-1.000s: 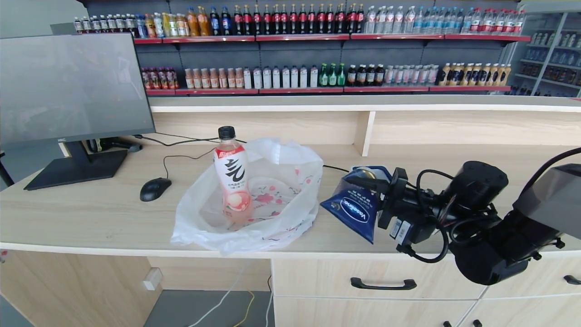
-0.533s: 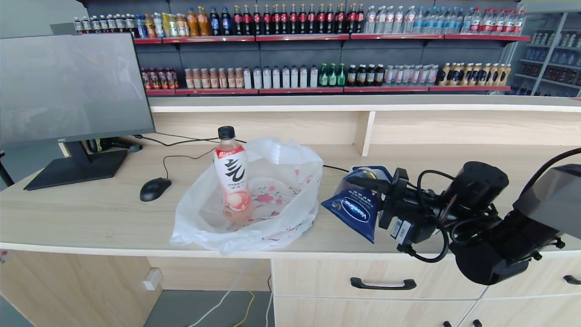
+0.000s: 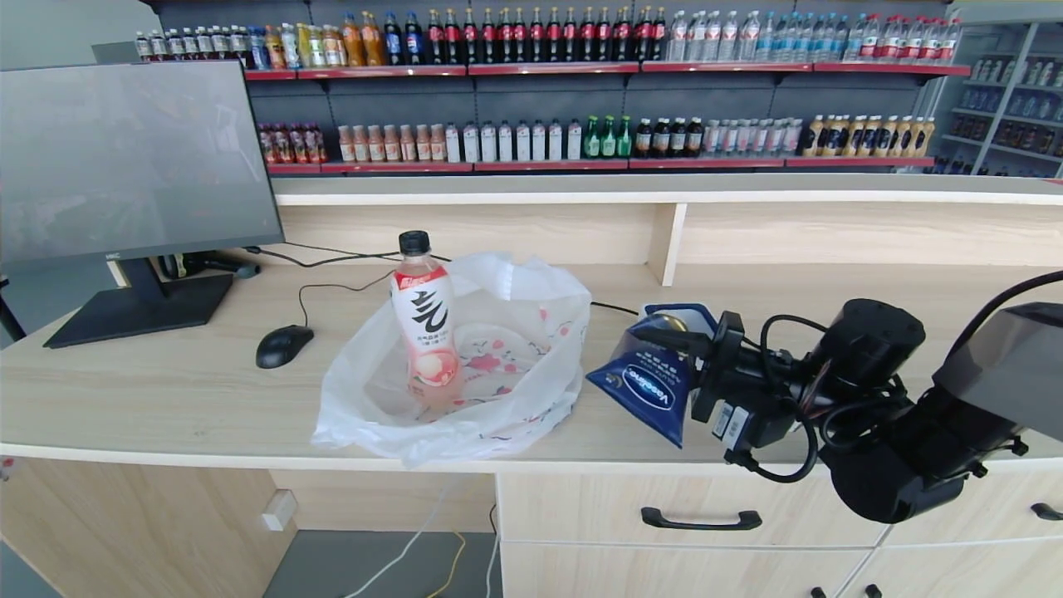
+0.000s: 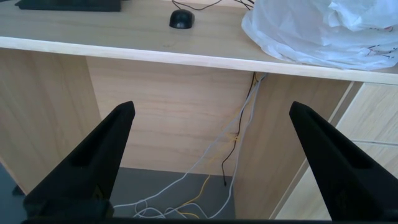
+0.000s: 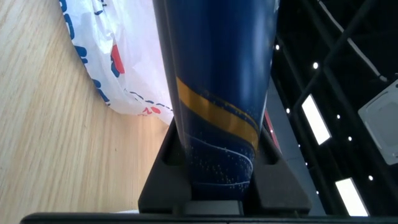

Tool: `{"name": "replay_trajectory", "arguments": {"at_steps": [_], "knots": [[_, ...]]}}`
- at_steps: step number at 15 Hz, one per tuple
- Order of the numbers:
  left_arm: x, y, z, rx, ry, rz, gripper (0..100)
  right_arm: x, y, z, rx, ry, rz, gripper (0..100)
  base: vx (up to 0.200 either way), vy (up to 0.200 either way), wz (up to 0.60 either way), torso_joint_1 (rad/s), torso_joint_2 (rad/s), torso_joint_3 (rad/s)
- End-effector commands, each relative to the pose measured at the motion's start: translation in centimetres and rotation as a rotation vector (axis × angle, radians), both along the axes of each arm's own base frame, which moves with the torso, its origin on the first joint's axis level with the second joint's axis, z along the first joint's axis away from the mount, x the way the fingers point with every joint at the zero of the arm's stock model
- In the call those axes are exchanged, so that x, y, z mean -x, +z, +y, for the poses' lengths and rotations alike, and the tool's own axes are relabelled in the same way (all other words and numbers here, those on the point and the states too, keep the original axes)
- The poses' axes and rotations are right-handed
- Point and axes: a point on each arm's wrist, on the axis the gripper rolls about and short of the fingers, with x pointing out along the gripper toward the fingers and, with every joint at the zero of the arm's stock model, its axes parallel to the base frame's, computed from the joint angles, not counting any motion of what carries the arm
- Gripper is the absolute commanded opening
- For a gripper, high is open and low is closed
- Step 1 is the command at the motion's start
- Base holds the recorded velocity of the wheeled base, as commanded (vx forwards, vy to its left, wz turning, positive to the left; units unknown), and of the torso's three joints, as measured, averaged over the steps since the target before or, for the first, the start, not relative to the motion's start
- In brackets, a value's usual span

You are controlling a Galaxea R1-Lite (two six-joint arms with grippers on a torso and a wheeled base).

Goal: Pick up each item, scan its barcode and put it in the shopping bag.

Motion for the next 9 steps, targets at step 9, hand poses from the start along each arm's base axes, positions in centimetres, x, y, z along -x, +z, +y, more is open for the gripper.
{"name": "replay_trajectory", "arguments": {"at_steps": [9], "knots": [[0.0, 0.0, 0.0, -0.001, 0.0, 0.0, 100, -0.05, -0.03, 0.07, -0.001, 0.002, 0.001, 0, 0.0, 0.0, 0.0, 0.0, 0.0, 0.0]]}}
